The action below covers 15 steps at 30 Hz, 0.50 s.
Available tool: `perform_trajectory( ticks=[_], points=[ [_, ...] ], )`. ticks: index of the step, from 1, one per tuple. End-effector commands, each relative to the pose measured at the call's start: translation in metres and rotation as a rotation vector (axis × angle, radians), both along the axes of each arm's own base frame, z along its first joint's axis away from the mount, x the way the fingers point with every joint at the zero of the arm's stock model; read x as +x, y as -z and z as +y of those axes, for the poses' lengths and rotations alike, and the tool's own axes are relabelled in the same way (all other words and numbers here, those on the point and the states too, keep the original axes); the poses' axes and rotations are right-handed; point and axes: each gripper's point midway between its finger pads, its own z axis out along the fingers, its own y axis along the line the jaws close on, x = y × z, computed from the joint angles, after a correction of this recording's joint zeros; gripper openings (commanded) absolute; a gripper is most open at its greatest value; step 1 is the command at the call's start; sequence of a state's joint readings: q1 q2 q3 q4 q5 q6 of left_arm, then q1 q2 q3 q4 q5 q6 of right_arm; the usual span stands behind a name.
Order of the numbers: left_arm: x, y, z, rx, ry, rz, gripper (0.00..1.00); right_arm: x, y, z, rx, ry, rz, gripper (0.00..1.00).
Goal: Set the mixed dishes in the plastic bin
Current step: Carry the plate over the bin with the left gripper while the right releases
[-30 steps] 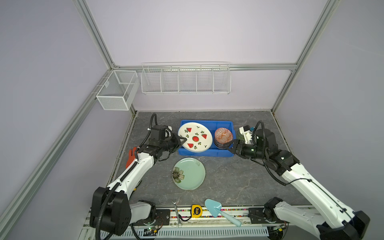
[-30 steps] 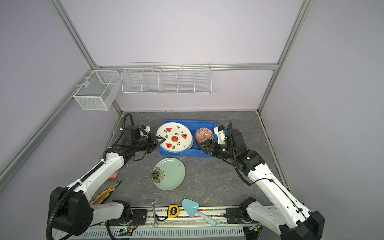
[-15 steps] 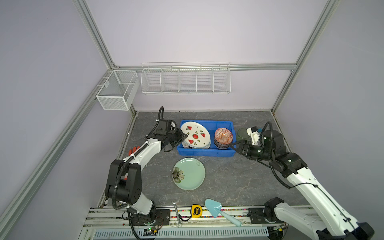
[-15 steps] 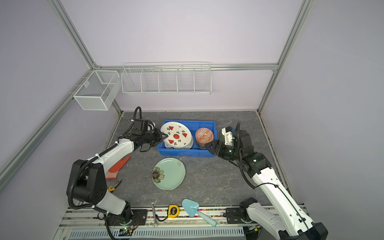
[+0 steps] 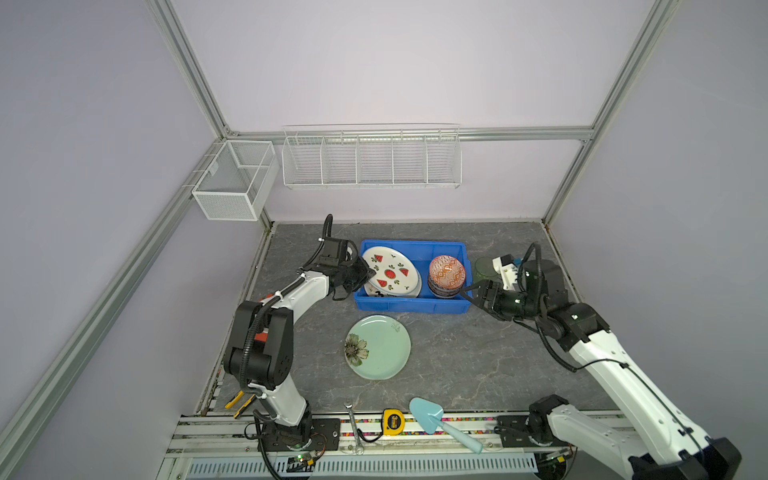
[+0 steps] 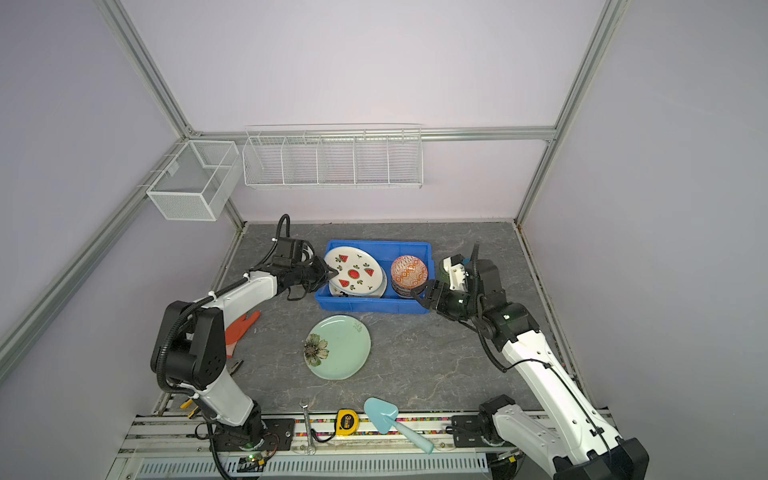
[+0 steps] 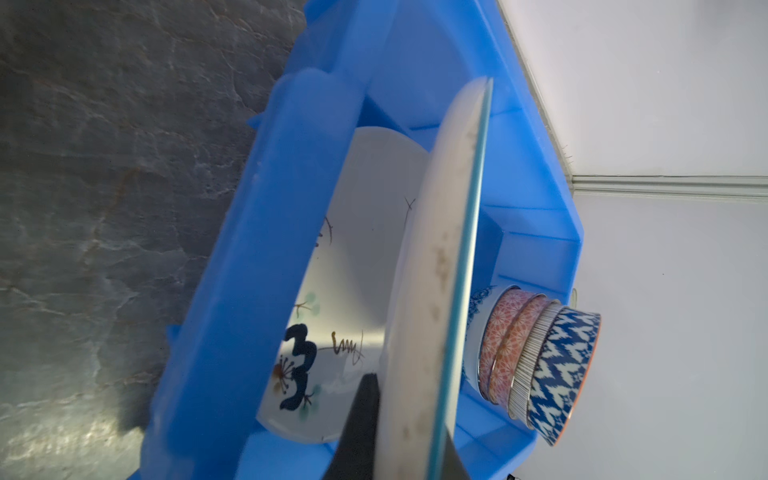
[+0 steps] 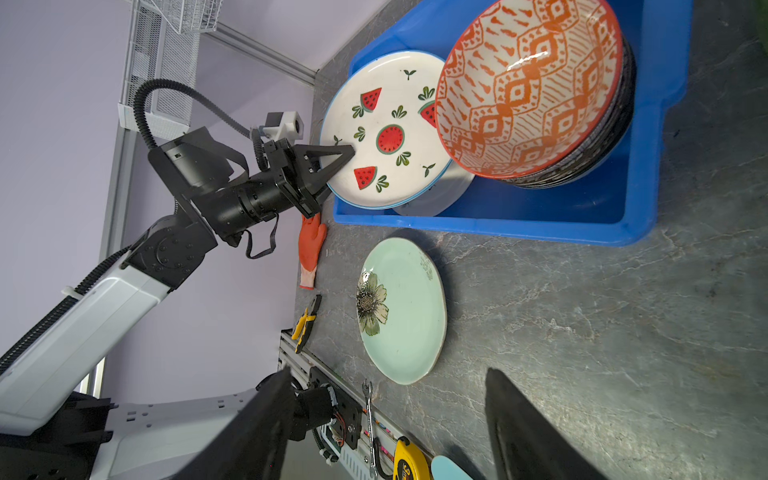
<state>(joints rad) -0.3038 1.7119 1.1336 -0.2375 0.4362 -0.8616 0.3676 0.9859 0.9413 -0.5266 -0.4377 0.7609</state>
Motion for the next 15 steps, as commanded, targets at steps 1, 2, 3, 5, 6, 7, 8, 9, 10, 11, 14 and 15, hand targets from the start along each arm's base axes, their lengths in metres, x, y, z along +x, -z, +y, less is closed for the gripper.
perform_trajectory(
  ticks=[1, 2, 3, 5, 6, 7, 8, 9, 10, 11, 14, 15],
  points=[
    [0.024, -0.045, -0.014, -0.061, 0.016, -0.151, 0.0, 0.001, 0.006, 0.001, 0.003, -0.015, 0.001, 0.74],
    [0.024, -0.042, -0.015, -0.056, 0.015, -0.147, 0.0, 0.001, 0.007, 0.0, 0.004, -0.014, 0.001, 0.75],
    [0.024, -0.04, -0.014, -0.051, 0.013, -0.144, 0.0, 0.002, 0.008, 0.0, 0.003, -0.013, 0.003, 0.75],
    [0.024, -0.036, -0.013, -0.046, 0.009, -0.136, 0.0, 0.002, 0.01, 0.0, 0.005, -0.012, 0.008, 0.75],
    [0.024, -0.033, -0.013, -0.041, 0.01, -0.131, 0.0, 0.002, 0.01, 0.0, 0.005, -0.012, 0.009, 0.75],
    [0.024, -0.032, -0.013, -0.041, 0.01, -0.13, 0.0, 0.002, 0.011, 0.0, 0.005, -0.012, 0.01, 0.75],
    [0.022, -0.03, -0.014, -0.042, 0.016, -0.123, 0.0, 0.002, 0.011, -0.001, 0.004, -0.012, 0.01, 0.75],
    [0.021, -0.028, -0.015, -0.037, 0.024, -0.108, 0.0, 0.002, 0.011, -0.001, 0.005, -0.013, 0.01, 0.75],
    [0.021, -0.025, -0.015, -0.025, 0.033, -0.094, 0.0, 0.003, 0.011, -0.001, 0.004, -0.011, 0.01, 0.75],
    [0.02, -0.022, -0.017, -0.022, 0.04, -0.084, 0.01, 0.003, 0.012, -0.001, 0.005, -0.011, 0.011, 0.75],
    [0.02, -0.018, -0.02, -0.021, 0.041, -0.079, 0.04, 0.003, 0.013, -0.002, 0.006, -0.01, 0.014, 0.75],
    [0.019, -0.016, -0.02, -0.016, 0.041, -0.075, 0.05, 0.003, 0.014, -0.002, 0.005, -0.009, 0.017, 0.75]
  ],
)
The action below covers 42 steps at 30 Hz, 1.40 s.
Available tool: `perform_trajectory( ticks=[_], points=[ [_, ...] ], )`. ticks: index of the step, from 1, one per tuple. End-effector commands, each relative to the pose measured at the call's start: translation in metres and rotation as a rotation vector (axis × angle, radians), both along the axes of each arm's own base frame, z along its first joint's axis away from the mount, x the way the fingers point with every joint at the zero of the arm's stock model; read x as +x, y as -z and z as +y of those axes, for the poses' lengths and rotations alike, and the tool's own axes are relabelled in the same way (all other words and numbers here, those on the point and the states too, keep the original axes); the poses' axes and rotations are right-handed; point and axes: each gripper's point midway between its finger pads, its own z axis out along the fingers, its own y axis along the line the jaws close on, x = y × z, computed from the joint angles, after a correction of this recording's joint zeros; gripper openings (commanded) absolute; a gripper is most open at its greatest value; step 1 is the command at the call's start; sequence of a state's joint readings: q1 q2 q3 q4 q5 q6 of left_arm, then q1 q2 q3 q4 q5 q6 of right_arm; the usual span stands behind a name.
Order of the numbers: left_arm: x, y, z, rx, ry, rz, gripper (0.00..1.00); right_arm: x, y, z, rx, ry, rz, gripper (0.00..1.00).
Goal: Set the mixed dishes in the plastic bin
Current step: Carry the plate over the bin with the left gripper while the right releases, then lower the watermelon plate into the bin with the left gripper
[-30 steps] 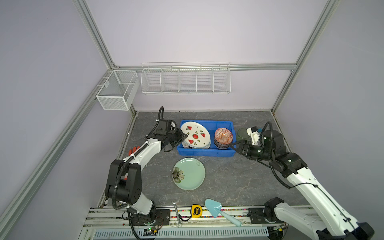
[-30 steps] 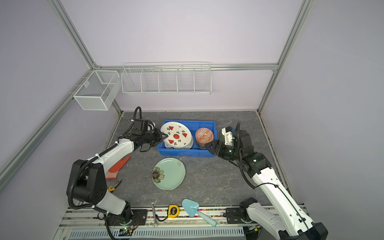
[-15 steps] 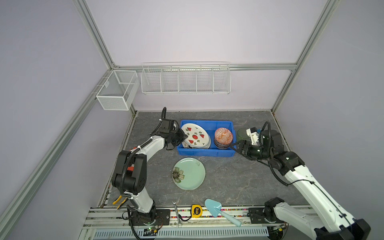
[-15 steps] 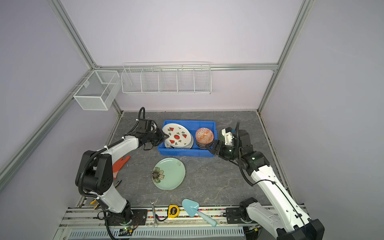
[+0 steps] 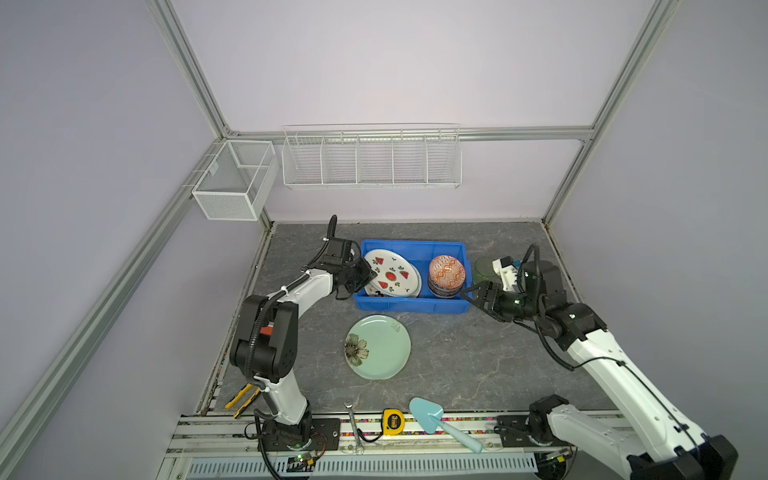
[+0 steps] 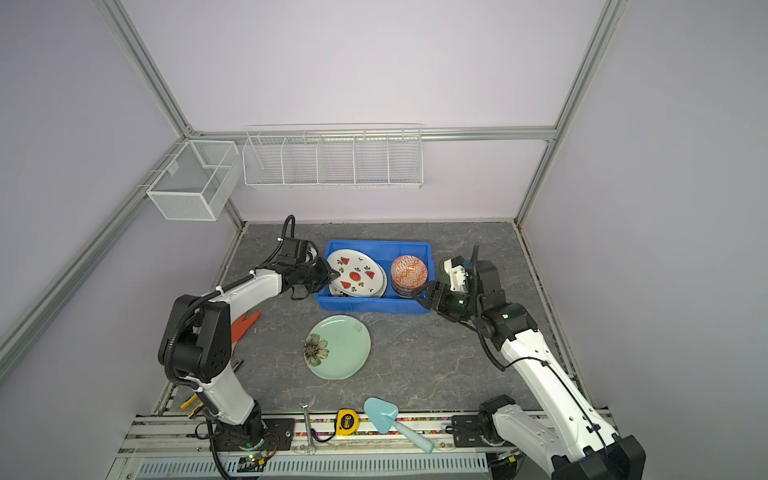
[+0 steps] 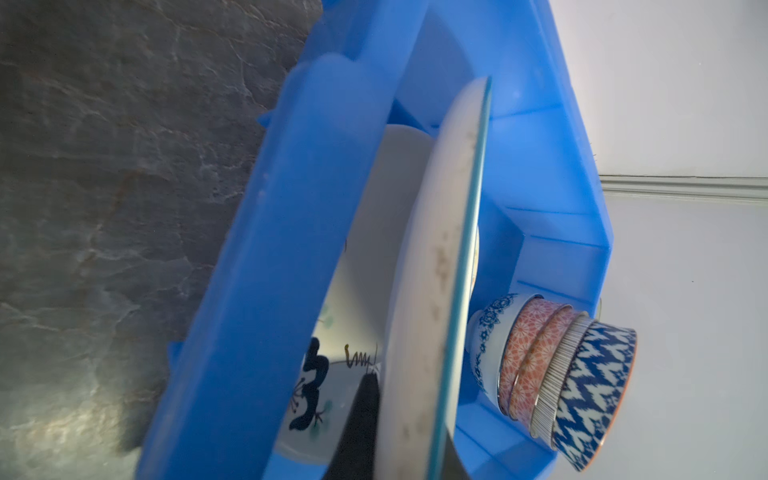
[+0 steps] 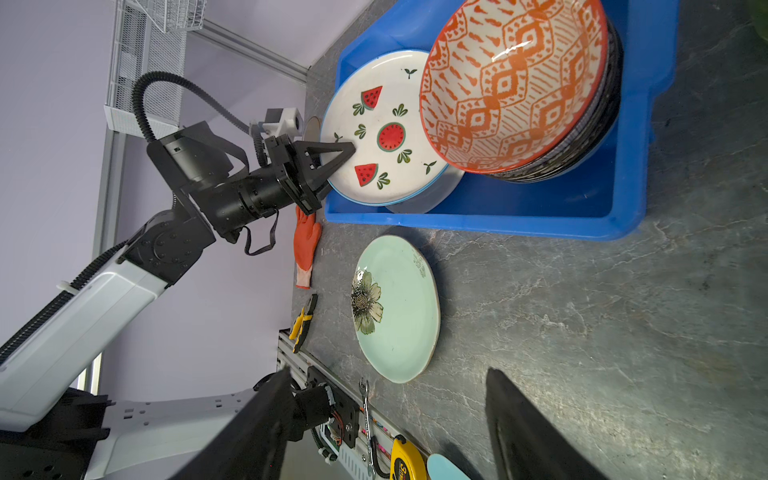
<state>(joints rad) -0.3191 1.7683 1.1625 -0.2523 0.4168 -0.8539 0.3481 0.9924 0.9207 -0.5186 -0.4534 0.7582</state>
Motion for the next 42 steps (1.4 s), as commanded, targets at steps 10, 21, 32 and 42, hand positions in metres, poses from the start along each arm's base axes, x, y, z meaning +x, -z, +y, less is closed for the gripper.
perform_trajectory(
  ticks=[10, 21, 32, 42],
  points=[
    [0.014, -0.02, -0.011, -0.007, 0.023, -0.077, 0.23, 0.0, 0.007, -0.001, 0.005, -0.01, -0.001, 0.75],
    [0.006, -0.003, -0.015, 0.015, 0.029, -0.041, 0.38, 0.0, 0.008, -0.002, 0.007, -0.007, 0.002, 0.75],
    [-0.001, 0.008, -0.012, 0.079, 0.038, -0.009, 0.43, 0.0, 0.007, -0.003, 0.01, -0.006, -0.004, 0.75],
    [-0.006, 0.018, -0.008, 0.162, 0.042, 0.028, 0.5, 0.001, 0.006, -0.003, 0.012, -0.004, -0.005, 0.75]
  ],
)
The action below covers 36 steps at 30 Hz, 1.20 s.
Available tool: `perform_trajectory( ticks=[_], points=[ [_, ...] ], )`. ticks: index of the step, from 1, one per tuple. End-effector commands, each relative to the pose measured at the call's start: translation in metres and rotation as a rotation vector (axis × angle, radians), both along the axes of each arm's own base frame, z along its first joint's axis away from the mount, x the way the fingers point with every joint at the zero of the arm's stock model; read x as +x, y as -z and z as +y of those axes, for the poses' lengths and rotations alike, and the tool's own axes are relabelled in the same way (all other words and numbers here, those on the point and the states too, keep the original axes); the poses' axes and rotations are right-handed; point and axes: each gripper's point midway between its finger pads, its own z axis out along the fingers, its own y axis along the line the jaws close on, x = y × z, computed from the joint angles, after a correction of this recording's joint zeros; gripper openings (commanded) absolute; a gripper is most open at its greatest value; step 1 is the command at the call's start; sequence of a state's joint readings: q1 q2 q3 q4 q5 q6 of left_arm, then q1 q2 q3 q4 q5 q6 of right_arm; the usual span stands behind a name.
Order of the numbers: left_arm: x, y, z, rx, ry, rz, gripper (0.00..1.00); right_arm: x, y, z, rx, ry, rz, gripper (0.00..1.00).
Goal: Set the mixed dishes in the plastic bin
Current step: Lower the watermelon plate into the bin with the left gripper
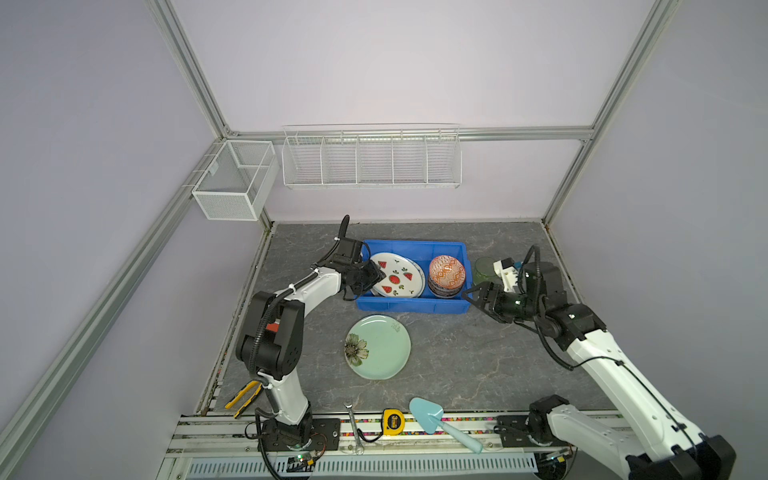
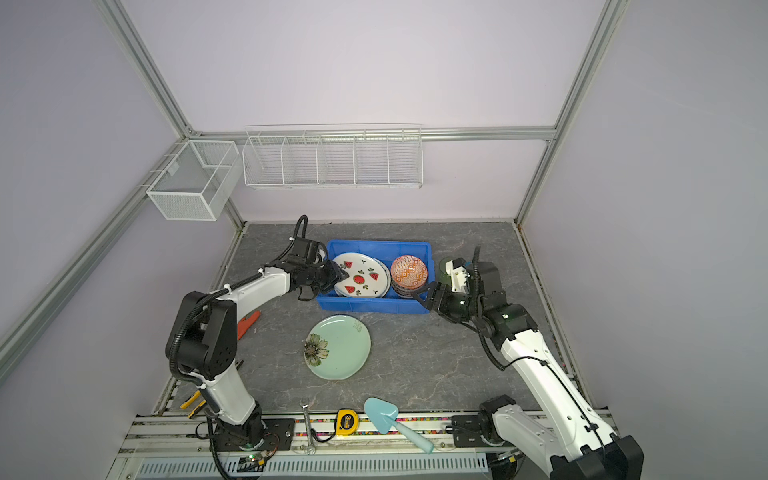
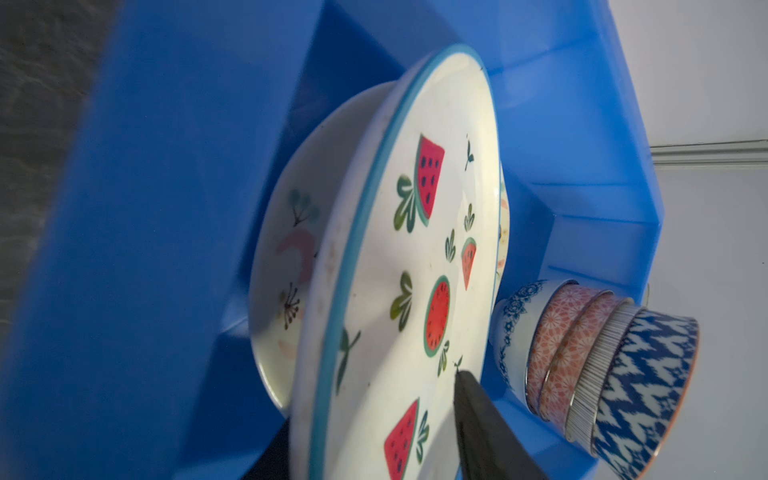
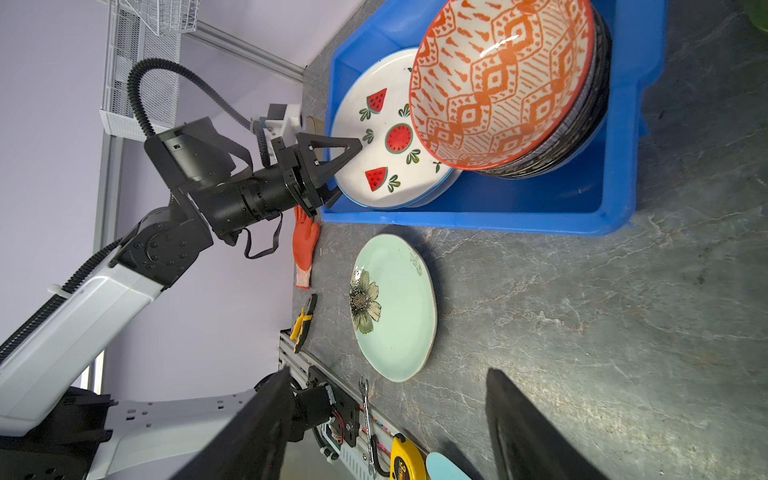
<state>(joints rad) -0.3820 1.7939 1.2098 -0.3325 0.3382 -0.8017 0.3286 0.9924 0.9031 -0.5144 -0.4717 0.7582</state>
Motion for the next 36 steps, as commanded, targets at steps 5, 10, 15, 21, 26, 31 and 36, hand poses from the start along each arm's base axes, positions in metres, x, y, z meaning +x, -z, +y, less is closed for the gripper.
perform_trajectory(
  ticks=[5, 10, 15, 21, 26, 31, 36],
  points=[
    [0.0, 0.013, 0.008, 0.109, -0.006, 0.036, 0.57, 0.0, 0.0, 0.0, 0.005, -0.01, -0.021, 0.75],
    [-0.001, 0.017, 0.01, 0.137, -0.008, 0.053, 0.61, -0.002, 0.011, -0.001, 0.001, -0.009, 0.003, 0.75],
    [-0.003, 0.022, 0.014, 0.168, -0.013, 0.075, 0.64, -0.002, 0.012, -0.001, 0.002, -0.009, 0.006, 0.75],
    [-0.006, 0.027, 0.019, 0.205, -0.023, 0.096, 0.69, -0.001, 0.013, -0.001, 0.004, -0.009, 0.005, 0.75],
    [-0.007, 0.03, 0.02, 0.221, -0.02, 0.111, 0.71, 0.0, 0.013, 0.001, 0.006, -0.012, 0.008, 0.75],
    [-0.008, 0.034, 0.02, 0.243, -0.016, 0.126, 0.72, 0.0, 0.013, 0.001, 0.006, -0.014, 0.007, 0.75],
    [-0.008, 0.037, 0.02, 0.252, -0.012, 0.14, 0.74, 0.0, 0.015, 0.0, 0.005, -0.011, 0.008, 0.75]
  ],
)
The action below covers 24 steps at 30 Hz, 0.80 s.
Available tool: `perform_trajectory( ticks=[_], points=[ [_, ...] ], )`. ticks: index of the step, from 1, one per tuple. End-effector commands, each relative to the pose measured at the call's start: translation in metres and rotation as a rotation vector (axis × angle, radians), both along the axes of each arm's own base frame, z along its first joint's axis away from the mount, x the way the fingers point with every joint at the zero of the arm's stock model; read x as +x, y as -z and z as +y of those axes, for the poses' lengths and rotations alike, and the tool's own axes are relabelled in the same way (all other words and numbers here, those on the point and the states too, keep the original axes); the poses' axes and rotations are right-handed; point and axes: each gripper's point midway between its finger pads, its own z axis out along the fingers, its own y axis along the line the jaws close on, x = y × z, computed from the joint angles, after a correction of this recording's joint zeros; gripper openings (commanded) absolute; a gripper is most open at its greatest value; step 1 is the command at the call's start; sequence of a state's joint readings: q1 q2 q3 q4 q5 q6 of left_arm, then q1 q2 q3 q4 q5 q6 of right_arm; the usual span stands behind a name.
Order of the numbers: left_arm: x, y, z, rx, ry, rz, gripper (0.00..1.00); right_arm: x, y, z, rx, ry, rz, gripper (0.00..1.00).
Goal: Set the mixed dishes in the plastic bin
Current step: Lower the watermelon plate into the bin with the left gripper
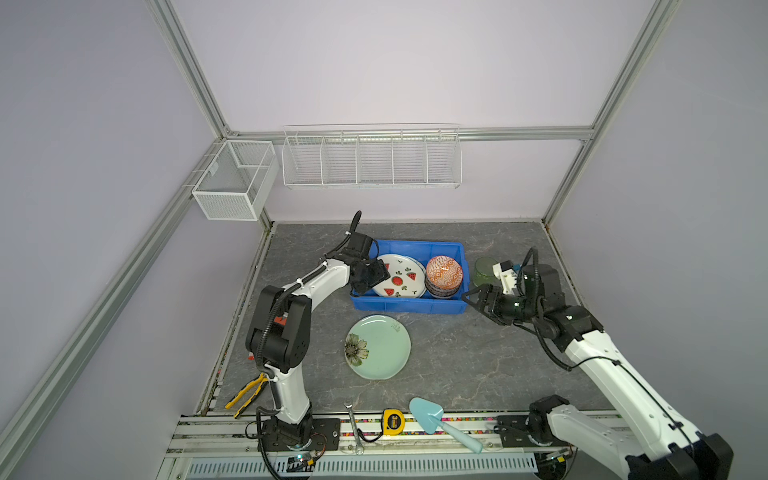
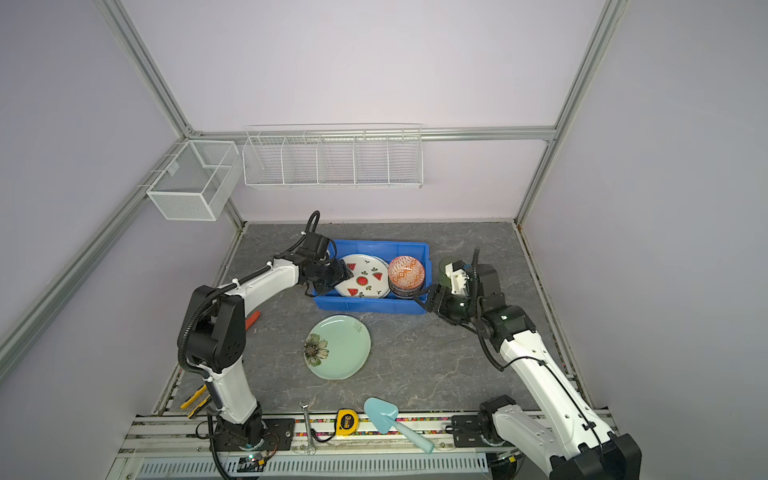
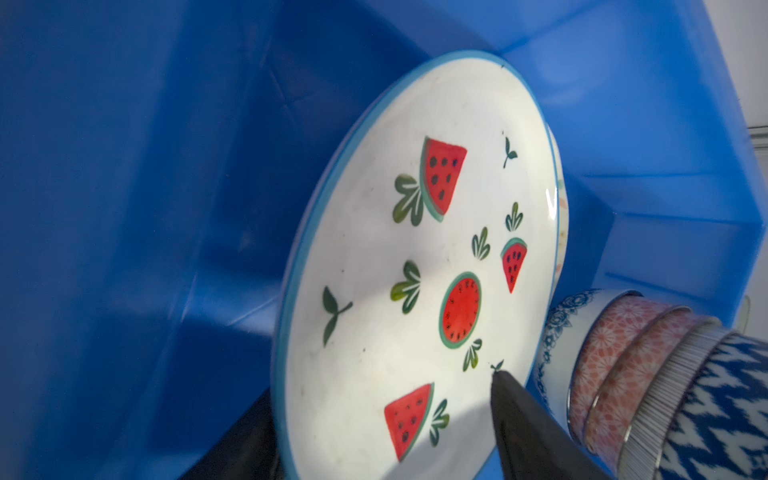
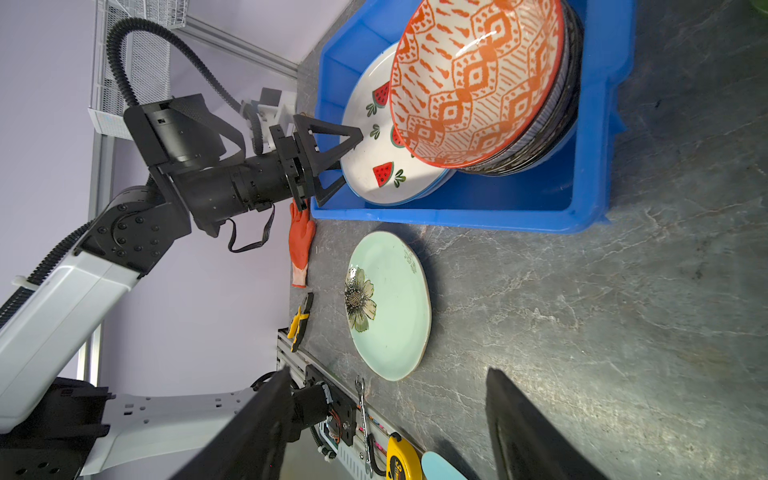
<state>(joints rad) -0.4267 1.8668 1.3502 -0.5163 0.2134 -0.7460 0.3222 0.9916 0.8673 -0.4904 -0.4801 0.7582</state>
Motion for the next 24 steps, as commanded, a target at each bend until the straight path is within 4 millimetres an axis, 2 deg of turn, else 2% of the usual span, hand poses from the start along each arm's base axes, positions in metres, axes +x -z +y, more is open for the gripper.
perform_trajectory(
  ticks=[1, 9, 16, 24],
  points=[
    [-0.011, 0.029, 0.021, 0.092, -0.036, 0.101, 0.74, 0.0, 0.004, 0.001, 0.004, -0.011, -0.004, 0.75],
    [-0.014, 0.036, 0.024, 0.138, -0.03, 0.132, 0.81, -0.001, 0.006, 0.0, 0.003, -0.009, -0.001, 0.75],
    [-0.012, 0.026, 0.026, 0.171, -0.022, 0.122, 0.91, -0.001, 0.006, -0.001, 0.001, -0.007, -0.002, 0.75],
    [-0.006, 0.014, 0.013, 0.117, 0.007, 0.098, 0.94, -0.002, 0.007, -0.003, -0.013, -0.004, -0.005, 0.75]
  ],
)
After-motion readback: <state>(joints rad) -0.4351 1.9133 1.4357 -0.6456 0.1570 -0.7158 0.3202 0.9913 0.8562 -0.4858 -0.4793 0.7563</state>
